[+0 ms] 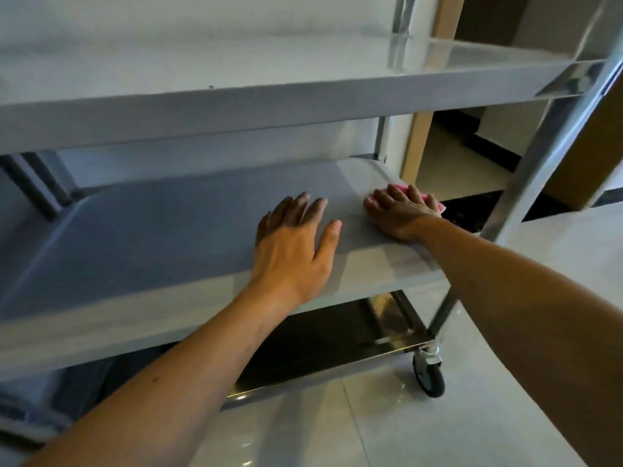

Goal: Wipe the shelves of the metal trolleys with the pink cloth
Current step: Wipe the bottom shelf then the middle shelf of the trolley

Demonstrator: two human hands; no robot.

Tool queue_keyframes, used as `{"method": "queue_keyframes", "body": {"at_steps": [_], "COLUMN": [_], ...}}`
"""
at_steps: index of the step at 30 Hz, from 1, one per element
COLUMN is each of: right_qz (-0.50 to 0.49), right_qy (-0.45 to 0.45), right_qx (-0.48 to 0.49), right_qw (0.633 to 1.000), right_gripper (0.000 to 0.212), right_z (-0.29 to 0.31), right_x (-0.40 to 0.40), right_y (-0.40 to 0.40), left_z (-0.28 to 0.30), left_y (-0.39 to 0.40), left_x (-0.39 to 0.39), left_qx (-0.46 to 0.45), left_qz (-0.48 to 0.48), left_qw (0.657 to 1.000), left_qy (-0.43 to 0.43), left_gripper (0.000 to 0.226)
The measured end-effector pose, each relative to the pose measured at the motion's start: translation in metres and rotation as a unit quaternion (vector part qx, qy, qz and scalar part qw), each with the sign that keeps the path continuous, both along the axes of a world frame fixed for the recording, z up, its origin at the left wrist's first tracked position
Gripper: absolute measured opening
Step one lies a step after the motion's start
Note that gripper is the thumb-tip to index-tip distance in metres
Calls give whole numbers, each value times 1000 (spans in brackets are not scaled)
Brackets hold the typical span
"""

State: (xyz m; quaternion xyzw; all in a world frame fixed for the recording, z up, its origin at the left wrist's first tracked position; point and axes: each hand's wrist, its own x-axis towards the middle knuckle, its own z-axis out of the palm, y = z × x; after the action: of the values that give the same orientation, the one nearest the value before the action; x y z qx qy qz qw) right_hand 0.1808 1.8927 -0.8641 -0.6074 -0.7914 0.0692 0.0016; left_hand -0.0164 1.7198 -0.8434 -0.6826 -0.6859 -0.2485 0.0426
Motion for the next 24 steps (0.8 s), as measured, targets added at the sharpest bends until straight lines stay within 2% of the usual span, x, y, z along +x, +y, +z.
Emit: {"method": "queue_keyframes", "body": {"at_steps": [5, 12, 15, 20, 24], "right_qz": [3, 161, 267, 423, 477], "right_qy": [12, 19, 6, 6, 31], "right_qx": [6, -3, -5, 9, 25], "right_qw": [1000, 987, 964, 906, 878], "right_gripper": [85, 85, 79, 73, 69], "right_z": [1, 3, 2, -2, -3], "right_x": [-56, -235, -319, -424, -474], "right_y": [-1, -38, -75, -132, -153], "left_z": [-2, 1, 1, -5, -14], "left_y": [-13, -57, -84, -136, -161], "left_x": [-42, -128, -165, -222, -249], "left_qx": [-9, -26, -19, 49, 49], "left_qz": [51, 170, 223, 290, 335], "left_qw": [999, 985, 975, 956, 941], "left_qy": [2, 11, 7, -18, -11], "left_gripper": [72, 71, 70, 61, 60]}}
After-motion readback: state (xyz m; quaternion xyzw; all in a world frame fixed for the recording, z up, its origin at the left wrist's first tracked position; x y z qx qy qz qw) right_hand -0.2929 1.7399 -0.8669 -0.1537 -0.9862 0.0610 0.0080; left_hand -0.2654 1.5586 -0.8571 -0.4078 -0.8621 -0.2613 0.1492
